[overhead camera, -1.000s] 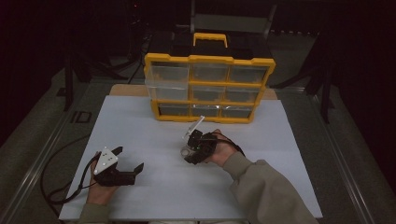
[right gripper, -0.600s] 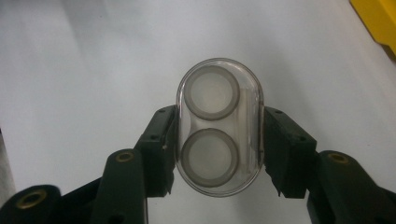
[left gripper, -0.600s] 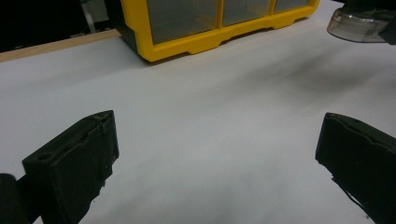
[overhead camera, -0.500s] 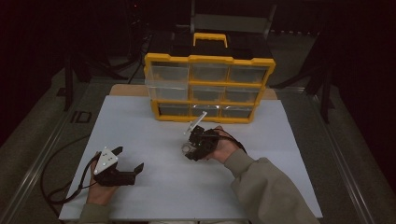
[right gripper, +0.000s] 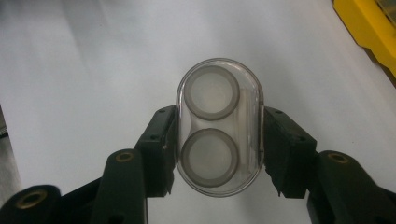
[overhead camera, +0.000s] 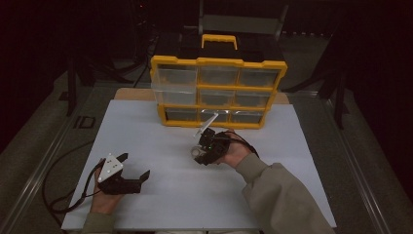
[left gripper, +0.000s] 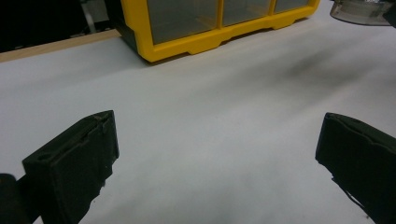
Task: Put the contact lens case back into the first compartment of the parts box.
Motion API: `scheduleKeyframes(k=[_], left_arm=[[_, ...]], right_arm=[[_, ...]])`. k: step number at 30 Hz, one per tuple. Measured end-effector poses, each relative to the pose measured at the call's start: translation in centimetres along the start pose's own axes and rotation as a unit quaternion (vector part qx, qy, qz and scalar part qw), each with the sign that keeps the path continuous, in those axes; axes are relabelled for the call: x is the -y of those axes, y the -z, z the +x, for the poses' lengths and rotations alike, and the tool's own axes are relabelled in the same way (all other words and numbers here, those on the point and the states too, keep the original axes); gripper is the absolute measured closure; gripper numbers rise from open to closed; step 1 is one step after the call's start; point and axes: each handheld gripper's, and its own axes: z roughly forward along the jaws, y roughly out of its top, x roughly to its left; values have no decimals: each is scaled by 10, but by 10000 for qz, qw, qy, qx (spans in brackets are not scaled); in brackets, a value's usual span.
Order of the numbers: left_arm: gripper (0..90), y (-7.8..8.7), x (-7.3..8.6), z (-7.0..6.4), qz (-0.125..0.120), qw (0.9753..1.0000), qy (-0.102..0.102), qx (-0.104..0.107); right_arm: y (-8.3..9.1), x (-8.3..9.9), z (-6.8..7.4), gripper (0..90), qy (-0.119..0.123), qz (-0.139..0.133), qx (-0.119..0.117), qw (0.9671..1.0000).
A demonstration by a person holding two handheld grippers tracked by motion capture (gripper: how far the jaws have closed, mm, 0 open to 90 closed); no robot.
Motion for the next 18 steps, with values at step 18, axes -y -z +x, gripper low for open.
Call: scheduleKeyframes(k=[18], left_arm=[[3, 0, 0, 0, -11, 10000, 5, -1]], right_arm=[[11, -4, -4, 487, -67, 6, -47, 10000]])
